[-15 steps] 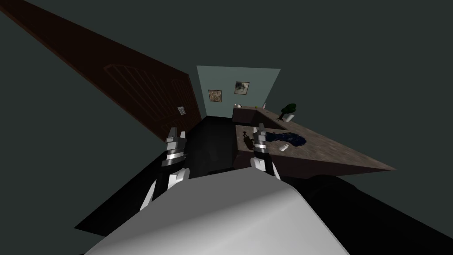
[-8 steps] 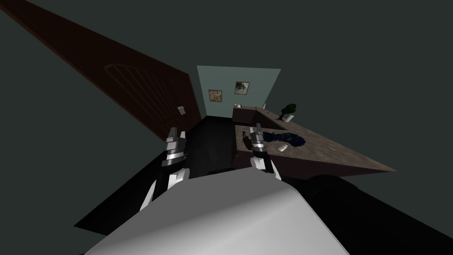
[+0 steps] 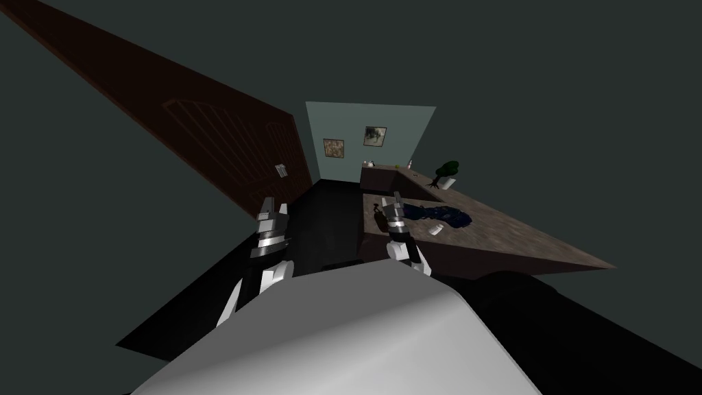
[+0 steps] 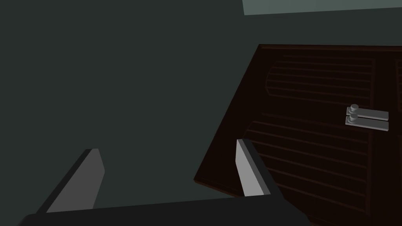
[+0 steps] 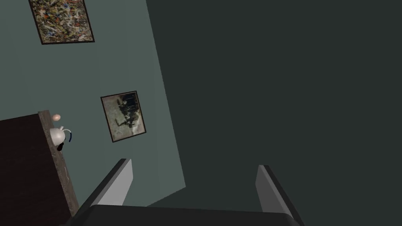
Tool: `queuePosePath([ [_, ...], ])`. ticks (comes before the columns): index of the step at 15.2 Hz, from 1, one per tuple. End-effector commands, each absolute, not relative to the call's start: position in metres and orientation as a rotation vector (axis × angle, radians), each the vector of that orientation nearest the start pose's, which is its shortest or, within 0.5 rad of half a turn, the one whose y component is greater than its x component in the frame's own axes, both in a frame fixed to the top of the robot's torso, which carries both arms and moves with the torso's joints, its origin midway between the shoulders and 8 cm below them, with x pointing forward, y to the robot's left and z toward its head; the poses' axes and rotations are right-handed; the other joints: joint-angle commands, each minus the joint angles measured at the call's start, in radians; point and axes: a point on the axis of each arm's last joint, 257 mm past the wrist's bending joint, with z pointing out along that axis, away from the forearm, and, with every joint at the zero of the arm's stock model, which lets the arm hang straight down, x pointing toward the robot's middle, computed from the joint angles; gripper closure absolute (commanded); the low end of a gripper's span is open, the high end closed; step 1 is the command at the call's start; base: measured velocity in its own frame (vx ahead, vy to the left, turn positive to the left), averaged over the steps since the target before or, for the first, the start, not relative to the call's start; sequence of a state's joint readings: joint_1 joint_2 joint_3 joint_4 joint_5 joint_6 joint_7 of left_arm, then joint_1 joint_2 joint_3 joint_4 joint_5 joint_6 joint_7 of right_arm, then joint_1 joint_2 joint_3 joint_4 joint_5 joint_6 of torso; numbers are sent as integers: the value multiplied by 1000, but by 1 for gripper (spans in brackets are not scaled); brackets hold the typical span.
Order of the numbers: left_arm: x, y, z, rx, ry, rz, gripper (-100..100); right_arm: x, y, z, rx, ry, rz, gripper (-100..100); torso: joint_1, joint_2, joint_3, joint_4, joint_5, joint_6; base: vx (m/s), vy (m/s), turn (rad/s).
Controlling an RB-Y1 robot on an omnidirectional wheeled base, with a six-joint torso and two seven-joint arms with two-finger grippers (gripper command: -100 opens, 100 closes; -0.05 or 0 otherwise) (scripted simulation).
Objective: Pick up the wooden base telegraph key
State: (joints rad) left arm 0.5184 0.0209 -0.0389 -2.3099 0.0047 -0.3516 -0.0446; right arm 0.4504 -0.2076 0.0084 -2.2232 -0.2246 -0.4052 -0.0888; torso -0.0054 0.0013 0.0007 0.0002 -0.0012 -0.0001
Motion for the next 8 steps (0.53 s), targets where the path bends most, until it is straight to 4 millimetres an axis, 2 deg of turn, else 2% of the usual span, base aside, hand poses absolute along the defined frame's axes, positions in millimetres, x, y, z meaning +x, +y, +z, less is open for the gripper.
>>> queuePosePath([
  [1, 362, 270, 2, -741, 735, -1265, 0, 380, -280, -7, 824, 700, 1584, -100, 0, 0, 0, 0, 0, 0, -26, -69, 18],
  [8, 362, 270, 2, -741, 735, -1265, 0, 392, -276, -18, 917, 663, 1740, -100, 2, 0, 0, 0, 0, 0, -13, -46, 12],
])
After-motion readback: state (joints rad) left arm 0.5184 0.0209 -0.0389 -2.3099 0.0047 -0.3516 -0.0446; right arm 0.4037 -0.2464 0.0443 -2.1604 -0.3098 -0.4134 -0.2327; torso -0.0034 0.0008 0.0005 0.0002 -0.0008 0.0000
